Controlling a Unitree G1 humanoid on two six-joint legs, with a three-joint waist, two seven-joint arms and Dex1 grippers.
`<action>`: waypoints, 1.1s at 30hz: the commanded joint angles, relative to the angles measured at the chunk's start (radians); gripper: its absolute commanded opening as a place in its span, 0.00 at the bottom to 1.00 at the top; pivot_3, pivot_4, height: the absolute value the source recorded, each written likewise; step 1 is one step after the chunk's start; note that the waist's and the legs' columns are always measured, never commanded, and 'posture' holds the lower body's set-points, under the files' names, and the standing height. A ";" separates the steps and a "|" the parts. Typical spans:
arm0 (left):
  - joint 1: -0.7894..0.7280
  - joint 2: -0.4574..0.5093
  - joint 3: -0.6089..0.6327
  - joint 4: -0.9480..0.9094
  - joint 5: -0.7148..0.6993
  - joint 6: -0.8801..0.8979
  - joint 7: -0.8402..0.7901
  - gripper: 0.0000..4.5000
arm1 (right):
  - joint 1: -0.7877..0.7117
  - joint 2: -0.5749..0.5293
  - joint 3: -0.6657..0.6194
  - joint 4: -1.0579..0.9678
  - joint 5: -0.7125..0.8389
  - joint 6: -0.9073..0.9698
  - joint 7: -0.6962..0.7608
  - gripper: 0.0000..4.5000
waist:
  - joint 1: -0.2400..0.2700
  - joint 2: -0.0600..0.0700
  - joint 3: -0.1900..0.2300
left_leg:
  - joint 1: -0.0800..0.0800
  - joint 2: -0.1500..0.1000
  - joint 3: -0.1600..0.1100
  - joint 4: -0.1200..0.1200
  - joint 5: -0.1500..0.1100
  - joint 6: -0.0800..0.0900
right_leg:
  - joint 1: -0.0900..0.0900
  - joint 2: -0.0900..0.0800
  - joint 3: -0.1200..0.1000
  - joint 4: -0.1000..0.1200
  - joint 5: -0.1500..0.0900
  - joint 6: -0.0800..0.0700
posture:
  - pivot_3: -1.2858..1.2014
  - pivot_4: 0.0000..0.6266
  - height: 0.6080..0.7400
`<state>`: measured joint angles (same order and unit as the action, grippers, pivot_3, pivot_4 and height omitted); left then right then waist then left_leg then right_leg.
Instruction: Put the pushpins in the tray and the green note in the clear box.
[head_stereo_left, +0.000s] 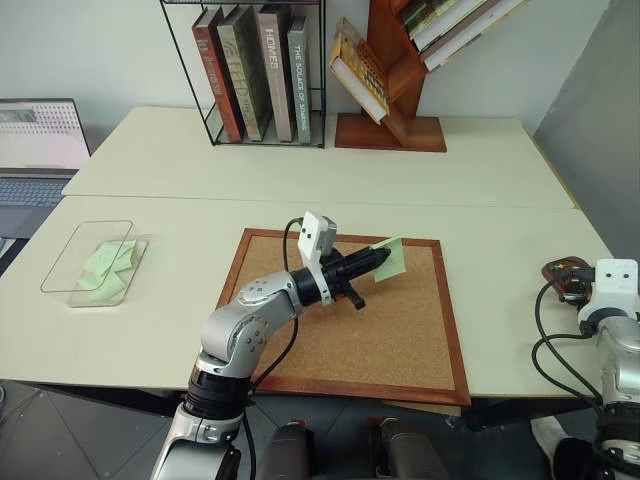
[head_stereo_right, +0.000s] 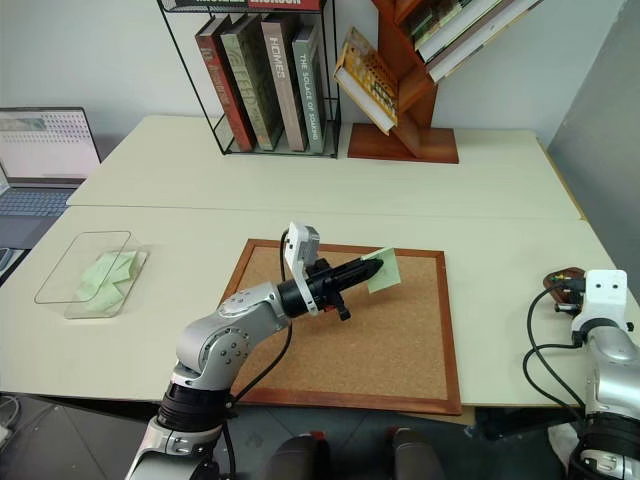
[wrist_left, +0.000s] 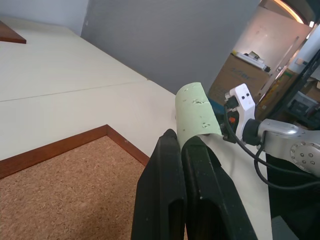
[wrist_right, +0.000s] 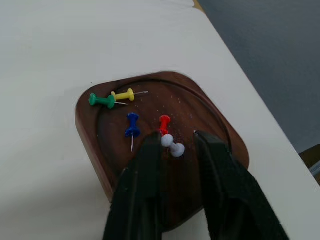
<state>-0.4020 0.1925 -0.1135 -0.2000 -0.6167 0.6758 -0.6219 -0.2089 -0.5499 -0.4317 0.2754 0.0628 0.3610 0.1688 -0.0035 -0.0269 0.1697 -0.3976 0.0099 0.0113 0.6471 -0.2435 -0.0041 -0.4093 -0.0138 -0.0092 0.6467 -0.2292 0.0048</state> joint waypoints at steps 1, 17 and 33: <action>-0.002 -0.006 -0.002 -0.047 0.002 -0.021 0.000 0.00 | -0.013 -0.018 -0.016 -0.002 0.015 0.002 -0.011 0.46 | 0.001 0.000 0.000 | 0.000 0.000 0.000 0.000 0.000 0.000 | 0.000 0.000 0.000 0.000 0.000 0.000 | 0.52 0.24 1.00; -0.021 -0.017 -0.004 -0.029 0.006 -0.028 -0.003 0.00 | 0.030 -0.032 -0.098 -0.201 0.113 -0.003 0.020 1.00 | 0.001 0.002 0.000 | 0.000 0.000 0.000 0.000 0.000 0.000 | 0.000 0.001 0.000 0.000 0.000 0.000 | 0.52 0.24 1.00; -0.035 0.093 0.160 -0.075 0.014 0.002 0.108 0.00 | 0.023 -0.044 0.132 -0.582 0.288 -0.123 0.373 1.00 | -0.013 0.002 0.000 | 0.001 0.004 -0.003 0.000 0.000 0.000 | 0.000 0.006 0.000 0.000 0.000 0.000 | 0.52 0.24 1.00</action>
<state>-0.4265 0.2655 -0.0033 -0.2370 -0.6118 0.6773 -0.5455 -0.1691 -0.5819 -0.3242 -0.2351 0.3045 0.2519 0.4812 -0.0162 -0.0253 0.1699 -0.3967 0.0149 0.0080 0.6464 -0.2435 -0.0041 -0.4093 -0.0071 -0.0101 0.6470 -0.2293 0.0047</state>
